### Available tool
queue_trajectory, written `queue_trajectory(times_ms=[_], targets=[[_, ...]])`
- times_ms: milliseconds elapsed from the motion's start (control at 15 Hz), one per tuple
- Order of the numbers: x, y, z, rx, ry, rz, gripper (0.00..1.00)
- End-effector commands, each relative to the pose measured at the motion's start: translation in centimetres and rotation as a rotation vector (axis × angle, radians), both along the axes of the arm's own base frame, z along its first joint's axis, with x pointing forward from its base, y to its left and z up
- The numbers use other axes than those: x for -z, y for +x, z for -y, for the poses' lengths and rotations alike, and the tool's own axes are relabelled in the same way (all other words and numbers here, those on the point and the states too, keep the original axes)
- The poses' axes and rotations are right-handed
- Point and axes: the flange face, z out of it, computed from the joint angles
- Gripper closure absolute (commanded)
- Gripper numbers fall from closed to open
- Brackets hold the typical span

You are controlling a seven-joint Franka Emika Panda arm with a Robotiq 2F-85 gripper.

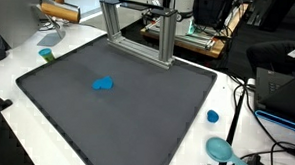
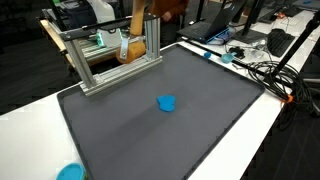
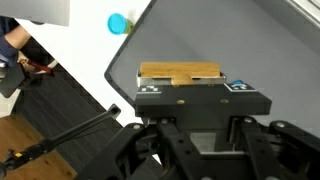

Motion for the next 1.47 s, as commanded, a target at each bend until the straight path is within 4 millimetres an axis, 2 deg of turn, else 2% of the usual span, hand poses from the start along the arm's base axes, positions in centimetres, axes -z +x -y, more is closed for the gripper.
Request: queue_trajectory(times_ms=[0, 67, 133, 400, 467, 533, 733, 933, 1133, 1333, 1400], targets=[[0.2, -2.8, -1.5, 0.003, -0.047, -0.023, 0.77], [0.5, -0.7, -0.7, 0.009, -0.025, -0.018, 0.77], [0.8, -0.9, -1.0, 0.006, -0.023, -0.025, 0.52], [1.3, -0.7, -0.9, 0.007, -0.022, -0.033, 0.52], [1.3, -0.7, -0.9, 0.007, -0.022, -0.034, 0.77], [1.7, -1.0, -1.3, 0.090, -0.012, -0.054, 0.77], [2.1, -3.2, -2.2, 0.260, 0.058, -0.039, 0.77], [2.3, -6.0, -2.1, 0.382, 0.178, -0.014, 0.77], [3.7, -10.0, -0.7, 0.496, 0.295, 0.010, 0.77], [5.5, -14.1, 1.3, 0.555, 0.323, 0.036, 0.77], [5.0, -10.4, 0.8, 0.522, 0.280, -0.011, 0.52]])
